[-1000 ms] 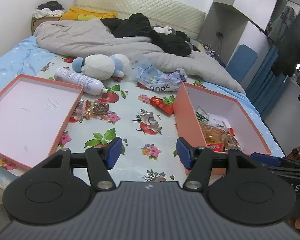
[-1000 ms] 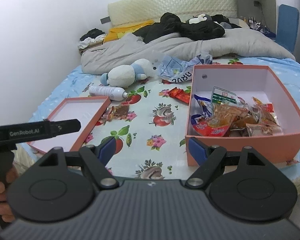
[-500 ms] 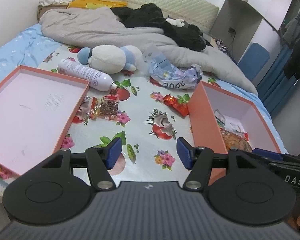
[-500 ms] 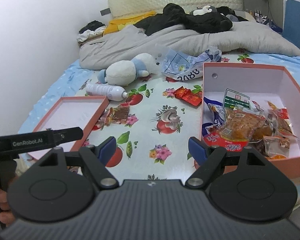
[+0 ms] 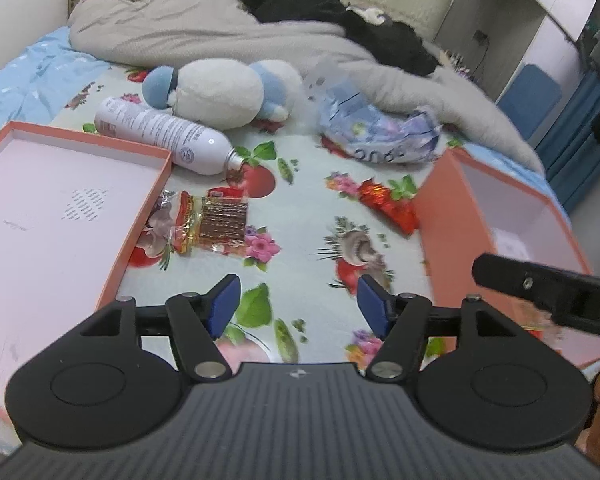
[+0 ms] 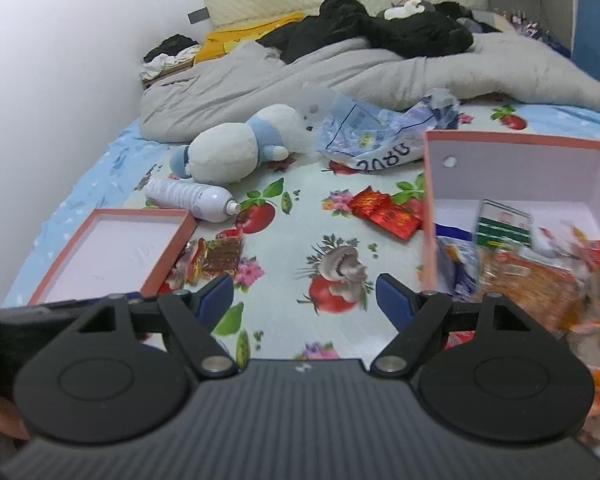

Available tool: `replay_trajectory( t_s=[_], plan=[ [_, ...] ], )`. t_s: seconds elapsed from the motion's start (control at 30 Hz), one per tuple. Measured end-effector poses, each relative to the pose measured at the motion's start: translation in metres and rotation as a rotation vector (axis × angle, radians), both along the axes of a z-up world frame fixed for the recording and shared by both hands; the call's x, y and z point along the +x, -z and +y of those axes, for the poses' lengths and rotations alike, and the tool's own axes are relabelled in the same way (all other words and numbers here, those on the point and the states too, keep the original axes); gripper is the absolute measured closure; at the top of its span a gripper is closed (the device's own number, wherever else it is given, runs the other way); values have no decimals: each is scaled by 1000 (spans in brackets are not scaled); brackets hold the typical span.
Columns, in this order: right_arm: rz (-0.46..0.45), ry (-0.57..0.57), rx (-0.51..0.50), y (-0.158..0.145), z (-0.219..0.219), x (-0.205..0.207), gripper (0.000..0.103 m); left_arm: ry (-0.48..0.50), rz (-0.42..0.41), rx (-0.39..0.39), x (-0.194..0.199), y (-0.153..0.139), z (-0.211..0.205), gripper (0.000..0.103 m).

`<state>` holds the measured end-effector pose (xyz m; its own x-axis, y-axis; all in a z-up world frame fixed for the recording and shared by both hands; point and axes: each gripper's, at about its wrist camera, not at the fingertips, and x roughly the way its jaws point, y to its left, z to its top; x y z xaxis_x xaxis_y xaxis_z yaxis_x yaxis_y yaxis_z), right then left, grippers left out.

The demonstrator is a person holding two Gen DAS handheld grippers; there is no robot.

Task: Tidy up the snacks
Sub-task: 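Withdraw both grippers from the box back over the loose snacks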

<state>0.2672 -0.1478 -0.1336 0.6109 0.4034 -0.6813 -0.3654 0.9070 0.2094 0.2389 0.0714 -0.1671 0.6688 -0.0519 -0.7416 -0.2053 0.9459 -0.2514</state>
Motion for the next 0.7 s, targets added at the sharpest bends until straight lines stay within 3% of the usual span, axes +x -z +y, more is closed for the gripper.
replay_trajectory(
  t_s=[0.1,0.47,0.7],
  plan=[
    [0,-1,-14,11,12,20,30,-6,15,19,19,18,9,29],
    [21,21,-85,67,48,99,30,-23,25,121,82,73,31,29],
    [3,95,-160,97,62,141,30,-24,4,198,104,97,37,29]
  ],
)
